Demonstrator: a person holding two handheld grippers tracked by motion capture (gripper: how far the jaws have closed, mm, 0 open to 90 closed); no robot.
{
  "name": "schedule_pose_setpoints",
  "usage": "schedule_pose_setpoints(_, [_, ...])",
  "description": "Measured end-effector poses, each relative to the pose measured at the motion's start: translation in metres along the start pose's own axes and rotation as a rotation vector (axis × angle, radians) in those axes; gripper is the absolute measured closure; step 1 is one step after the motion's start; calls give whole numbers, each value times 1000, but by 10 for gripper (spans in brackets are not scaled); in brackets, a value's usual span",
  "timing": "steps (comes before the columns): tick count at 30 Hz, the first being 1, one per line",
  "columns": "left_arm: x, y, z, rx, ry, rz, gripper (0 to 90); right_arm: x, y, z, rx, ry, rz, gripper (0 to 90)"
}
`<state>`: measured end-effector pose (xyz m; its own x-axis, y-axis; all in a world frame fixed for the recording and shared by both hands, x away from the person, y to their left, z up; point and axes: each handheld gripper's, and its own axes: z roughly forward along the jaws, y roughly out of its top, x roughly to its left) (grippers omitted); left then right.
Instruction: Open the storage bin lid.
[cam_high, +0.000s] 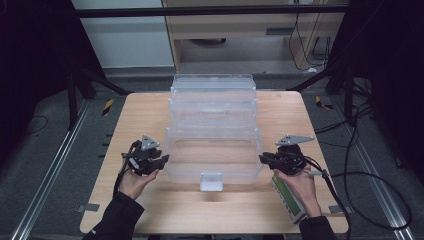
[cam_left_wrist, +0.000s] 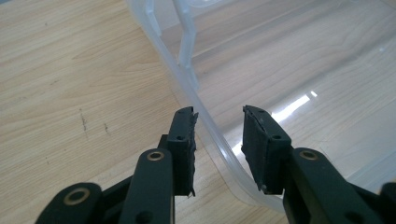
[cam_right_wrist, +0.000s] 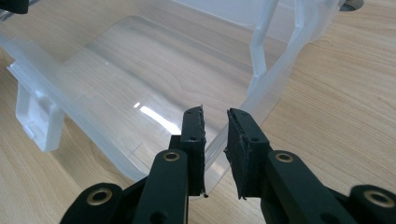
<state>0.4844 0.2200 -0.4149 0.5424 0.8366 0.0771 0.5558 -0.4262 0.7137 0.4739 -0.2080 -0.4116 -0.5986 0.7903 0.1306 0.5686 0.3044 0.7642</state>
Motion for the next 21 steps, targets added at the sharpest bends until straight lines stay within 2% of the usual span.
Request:
schedule_pose_setpoints(4, [1, -1, 0, -12, 14, -2, 584, 1, 0, 0, 0, -6, 9, 766])
schedule_pose_setpoints(9, [5, 0, -7, -39, 1, -23, 528, 2, 1, -2, 8, -20, 0, 737])
schedule_pose_setpoints(14, [9, 3, -22, -87, 3, -38, 474, -1, 4, -15, -27, -28, 5, 713])
schedule_pose_setpoints(21, [23, 1, -34, -128, 15, -65, 437, -5, 6, -34, -57, -47, 11, 659])
